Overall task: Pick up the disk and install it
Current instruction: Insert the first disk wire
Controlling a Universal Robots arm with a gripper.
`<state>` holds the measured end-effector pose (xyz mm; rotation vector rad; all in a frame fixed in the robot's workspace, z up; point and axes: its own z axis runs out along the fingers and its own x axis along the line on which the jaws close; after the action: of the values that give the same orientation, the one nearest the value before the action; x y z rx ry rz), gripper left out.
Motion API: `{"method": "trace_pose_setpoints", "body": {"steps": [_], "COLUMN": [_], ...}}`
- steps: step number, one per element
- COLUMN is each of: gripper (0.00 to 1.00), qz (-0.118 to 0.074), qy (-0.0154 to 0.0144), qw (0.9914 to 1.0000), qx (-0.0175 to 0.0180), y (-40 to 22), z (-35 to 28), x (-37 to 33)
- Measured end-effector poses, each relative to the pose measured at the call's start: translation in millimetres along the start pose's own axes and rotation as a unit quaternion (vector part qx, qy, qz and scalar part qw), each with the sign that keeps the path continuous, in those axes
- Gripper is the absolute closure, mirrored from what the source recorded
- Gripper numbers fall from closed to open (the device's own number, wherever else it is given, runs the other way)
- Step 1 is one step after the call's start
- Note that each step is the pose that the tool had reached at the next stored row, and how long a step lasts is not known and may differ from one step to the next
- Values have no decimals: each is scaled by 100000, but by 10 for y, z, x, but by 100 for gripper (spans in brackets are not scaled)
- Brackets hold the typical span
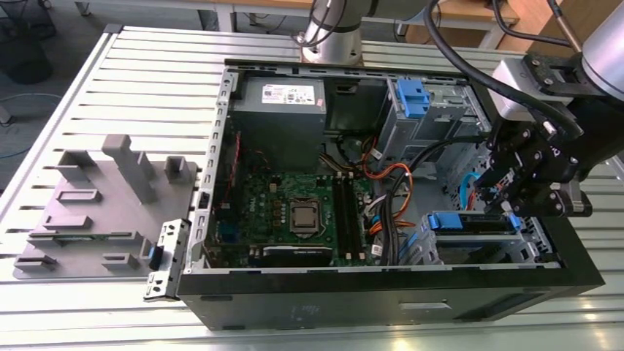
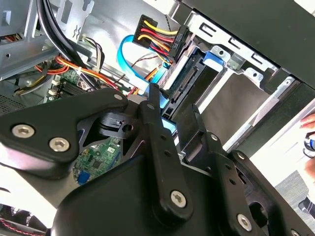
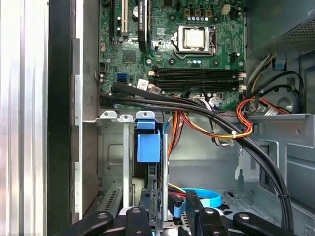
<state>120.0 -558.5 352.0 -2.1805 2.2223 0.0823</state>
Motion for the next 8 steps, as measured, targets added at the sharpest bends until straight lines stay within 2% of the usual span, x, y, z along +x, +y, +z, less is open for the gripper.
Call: {"method": "trace_pose_setpoints", "body": {"steps": [8], "gripper": [58], "qz": [-2], "qy": [5], "qw": [100000], "qx": [1], "y": [-3], "z": [2], "x": [0]}}
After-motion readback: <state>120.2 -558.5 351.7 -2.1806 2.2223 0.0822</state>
